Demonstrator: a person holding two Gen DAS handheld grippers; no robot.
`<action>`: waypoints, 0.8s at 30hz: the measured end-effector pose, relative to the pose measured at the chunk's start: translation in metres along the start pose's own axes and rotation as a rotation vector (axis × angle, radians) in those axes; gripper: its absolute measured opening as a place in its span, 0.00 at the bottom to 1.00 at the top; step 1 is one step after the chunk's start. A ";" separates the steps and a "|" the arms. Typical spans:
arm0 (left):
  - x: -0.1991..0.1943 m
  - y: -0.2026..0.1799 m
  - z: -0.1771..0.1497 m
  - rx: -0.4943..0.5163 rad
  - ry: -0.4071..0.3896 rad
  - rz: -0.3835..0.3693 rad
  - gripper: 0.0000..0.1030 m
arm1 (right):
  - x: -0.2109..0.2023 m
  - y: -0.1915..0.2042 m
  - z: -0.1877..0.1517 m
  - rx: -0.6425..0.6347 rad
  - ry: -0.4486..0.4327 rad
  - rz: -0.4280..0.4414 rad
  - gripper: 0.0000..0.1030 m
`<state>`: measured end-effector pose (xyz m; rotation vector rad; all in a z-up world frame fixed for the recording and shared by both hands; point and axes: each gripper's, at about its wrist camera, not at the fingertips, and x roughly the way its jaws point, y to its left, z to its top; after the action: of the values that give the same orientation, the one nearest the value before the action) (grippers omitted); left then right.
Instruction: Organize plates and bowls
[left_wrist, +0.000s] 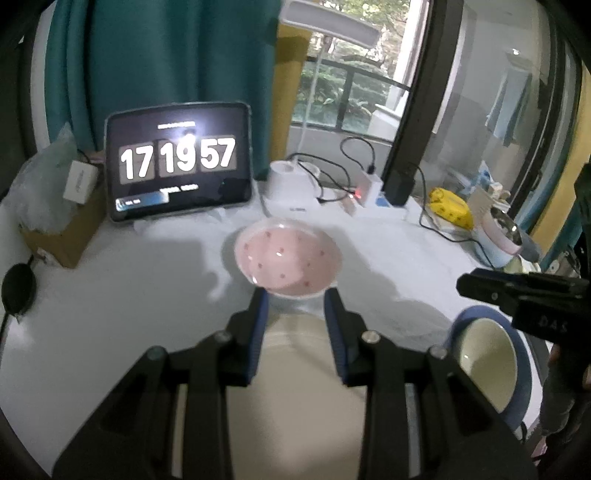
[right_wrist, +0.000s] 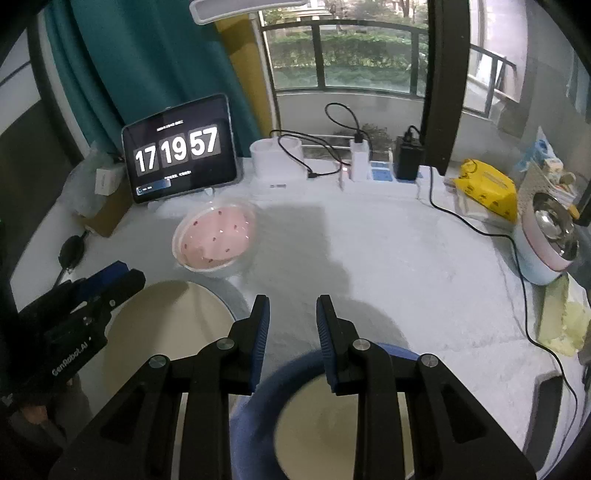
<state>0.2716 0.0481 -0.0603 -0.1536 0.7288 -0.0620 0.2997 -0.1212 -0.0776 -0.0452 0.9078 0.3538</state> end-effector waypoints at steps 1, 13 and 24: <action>0.002 0.004 0.002 0.001 0.000 0.004 0.32 | 0.003 0.002 0.002 -0.003 0.004 0.001 0.27; 0.052 0.052 0.025 -0.135 0.104 -0.073 0.41 | 0.044 0.019 0.027 0.014 0.049 0.023 0.27; 0.100 0.062 0.033 -0.178 0.200 -0.082 0.43 | 0.102 0.024 0.051 0.067 0.125 0.042 0.27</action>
<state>0.3683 0.1027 -0.1114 -0.3511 0.9280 -0.0918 0.3880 -0.0602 -0.1223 0.0137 1.0452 0.3619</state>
